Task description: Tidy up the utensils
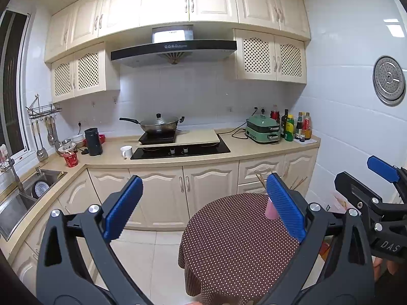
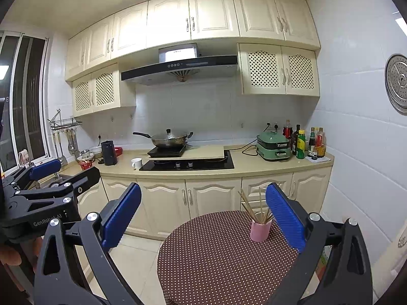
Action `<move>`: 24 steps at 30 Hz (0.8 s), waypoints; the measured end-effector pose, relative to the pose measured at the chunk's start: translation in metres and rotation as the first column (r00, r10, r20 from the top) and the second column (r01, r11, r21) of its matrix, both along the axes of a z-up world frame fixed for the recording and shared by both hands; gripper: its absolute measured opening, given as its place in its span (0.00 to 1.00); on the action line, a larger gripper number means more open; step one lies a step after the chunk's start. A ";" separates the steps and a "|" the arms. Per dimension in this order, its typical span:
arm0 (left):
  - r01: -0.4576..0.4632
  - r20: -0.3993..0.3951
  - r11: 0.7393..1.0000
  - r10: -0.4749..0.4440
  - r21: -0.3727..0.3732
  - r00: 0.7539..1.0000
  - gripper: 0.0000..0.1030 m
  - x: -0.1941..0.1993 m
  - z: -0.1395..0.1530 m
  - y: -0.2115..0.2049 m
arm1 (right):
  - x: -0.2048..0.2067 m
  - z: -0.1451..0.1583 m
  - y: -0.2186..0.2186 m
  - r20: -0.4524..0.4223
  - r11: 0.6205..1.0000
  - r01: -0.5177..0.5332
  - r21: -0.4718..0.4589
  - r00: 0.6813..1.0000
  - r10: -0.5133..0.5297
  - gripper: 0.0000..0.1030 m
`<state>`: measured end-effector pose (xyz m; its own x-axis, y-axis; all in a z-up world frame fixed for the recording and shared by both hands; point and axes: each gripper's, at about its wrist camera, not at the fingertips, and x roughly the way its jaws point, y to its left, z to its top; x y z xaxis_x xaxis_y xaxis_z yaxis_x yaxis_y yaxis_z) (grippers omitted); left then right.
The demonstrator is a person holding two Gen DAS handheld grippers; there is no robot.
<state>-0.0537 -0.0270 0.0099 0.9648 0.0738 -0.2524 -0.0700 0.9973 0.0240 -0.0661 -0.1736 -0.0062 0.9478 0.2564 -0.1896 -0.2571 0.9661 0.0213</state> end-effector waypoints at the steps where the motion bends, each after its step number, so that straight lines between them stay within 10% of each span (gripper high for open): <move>1: -0.001 0.002 1.000 0.001 0.001 1.000 0.93 0.000 0.000 0.000 | 0.000 0.001 0.000 -0.001 1.000 -0.002 0.002 1.000 0.002 0.92; 24: -0.012 0.007 1.000 0.012 0.008 1.000 0.93 0.001 0.003 0.005 | 0.000 0.003 0.004 -0.005 1.000 -0.007 0.005 1.000 0.007 0.92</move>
<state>-0.0526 -0.0215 0.0129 0.9656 0.0872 -0.2451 -0.0820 0.9961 0.0314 -0.0656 -0.1692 -0.0036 0.9450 0.2640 -0.1931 -0.2638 0.9642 0.0277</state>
